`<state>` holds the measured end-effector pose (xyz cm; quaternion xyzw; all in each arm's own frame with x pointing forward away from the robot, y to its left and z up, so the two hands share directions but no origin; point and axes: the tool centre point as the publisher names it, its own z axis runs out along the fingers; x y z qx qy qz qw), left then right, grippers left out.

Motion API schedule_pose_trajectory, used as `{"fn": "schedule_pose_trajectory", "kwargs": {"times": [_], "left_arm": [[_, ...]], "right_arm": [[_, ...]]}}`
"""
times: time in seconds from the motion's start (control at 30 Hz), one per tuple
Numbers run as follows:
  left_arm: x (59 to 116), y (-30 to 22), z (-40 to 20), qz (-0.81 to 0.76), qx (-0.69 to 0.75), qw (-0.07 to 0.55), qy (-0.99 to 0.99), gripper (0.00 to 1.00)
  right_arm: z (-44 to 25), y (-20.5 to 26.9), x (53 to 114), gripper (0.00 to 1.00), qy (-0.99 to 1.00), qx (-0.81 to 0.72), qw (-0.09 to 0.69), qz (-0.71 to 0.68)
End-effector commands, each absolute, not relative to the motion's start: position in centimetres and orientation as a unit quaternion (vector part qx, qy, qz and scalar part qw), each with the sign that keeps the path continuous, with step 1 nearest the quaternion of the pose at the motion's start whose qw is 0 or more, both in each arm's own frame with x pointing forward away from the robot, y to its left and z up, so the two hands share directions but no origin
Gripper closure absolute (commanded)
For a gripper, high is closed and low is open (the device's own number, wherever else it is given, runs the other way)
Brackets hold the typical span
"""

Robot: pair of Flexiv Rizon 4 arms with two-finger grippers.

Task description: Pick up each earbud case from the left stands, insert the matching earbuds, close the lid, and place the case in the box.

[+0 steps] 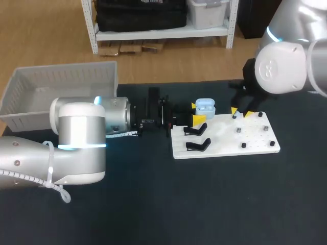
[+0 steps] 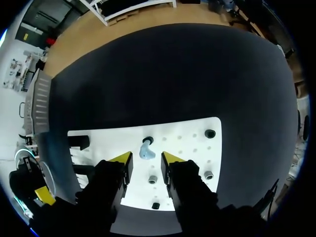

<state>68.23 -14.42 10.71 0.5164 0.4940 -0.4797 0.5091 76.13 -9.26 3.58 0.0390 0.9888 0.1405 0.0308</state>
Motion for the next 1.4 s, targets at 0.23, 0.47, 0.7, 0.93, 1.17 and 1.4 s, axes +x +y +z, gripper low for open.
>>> {"fn": "schedule_pose_trajectory", "kwargs": {"times": [0.23, 0.47, 0.7, 0.93, 1.17, 1.4], "left_arm": [[68.08, -14.47, 10.57, -0.478, 0.515, 0.513, 0.494, 1.00], [68.08, -14.47, 10.57, -0.478, 0.515, 0.513, 0.494, 1.00], [68.08, -14.47, 10.57, -0.478, 0.515, 0.513, 0.494, 1.00], [68.08, -14.47, 10.57, -0.478, 0.515, 0.513, 0.494, 1.00], [68.08, -14.47, 10.57, -0.478, 0.515, 0.513, 0.494, 1.00], [68.08, -14.47, 10.57, -0.478, 0.515, 0.513, 0.494, 1.00]], "right_arm": [[3.28, -9.05, 76.69, 0.68, 0.988, 0.038, 0.035, 0.146], [3.13, -9.00, 76.70, 0.69, 0.988, 0.037, 0.033, 0.145], [3.05, -9.02, 76.72, 0.71, 0.989, 0.039, 0.032, 0.141], [2.88, -8.99, 76.66, 0.72, 0.989, 0.042, 0.033, 0.139], [2.92, -8.90, 76.64, 0.73, 0.989, 0.043, 0.034, 0.137], [2.98, -9.00, 76.68, 0.77, 0.989, 0.048, 0.036, 0.135]]}}
